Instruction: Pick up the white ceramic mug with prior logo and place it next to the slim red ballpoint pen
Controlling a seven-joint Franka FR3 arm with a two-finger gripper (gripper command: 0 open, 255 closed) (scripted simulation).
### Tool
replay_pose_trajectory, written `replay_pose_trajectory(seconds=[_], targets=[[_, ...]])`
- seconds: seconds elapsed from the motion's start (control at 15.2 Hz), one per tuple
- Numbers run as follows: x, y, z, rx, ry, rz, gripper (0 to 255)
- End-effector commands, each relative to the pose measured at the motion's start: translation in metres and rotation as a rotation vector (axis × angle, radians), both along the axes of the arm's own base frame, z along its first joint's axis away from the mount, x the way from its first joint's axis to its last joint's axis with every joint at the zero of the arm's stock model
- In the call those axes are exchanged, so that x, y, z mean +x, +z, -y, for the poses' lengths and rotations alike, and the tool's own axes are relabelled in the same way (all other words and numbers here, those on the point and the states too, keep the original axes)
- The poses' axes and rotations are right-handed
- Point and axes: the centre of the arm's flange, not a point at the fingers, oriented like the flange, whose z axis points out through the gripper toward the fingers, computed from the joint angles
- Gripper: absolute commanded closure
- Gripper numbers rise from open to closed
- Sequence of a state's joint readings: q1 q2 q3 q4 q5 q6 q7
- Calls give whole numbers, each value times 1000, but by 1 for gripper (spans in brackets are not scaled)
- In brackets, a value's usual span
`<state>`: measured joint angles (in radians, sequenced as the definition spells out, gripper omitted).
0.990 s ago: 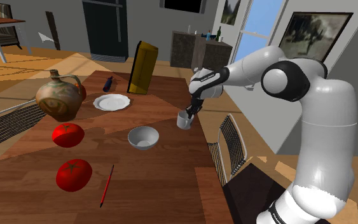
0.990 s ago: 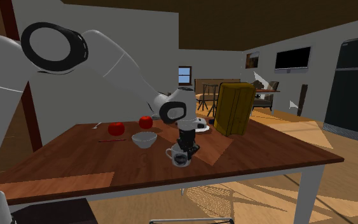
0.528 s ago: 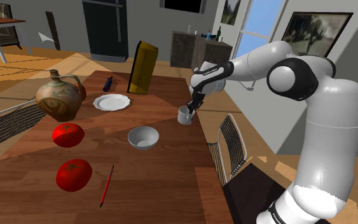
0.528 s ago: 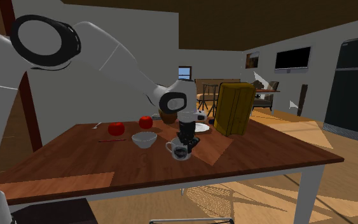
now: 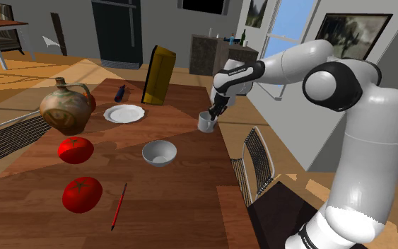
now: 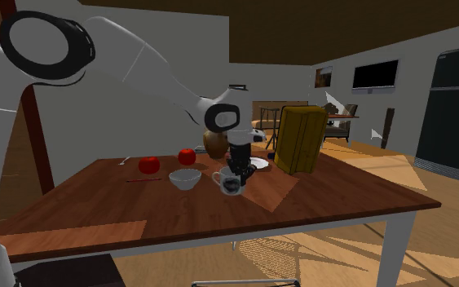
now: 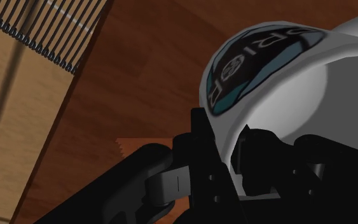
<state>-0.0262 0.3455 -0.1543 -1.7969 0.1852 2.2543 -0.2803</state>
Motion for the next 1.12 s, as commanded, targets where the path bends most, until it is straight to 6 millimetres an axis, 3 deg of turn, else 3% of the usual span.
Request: replay_pose_trajectory(seconds=[0.0,0.73,1.06], targets=[[-1,11,1,0,0,0,255],[-1,67,1,0,0,0,255],[-39,67,-53,0,0,0,255]])
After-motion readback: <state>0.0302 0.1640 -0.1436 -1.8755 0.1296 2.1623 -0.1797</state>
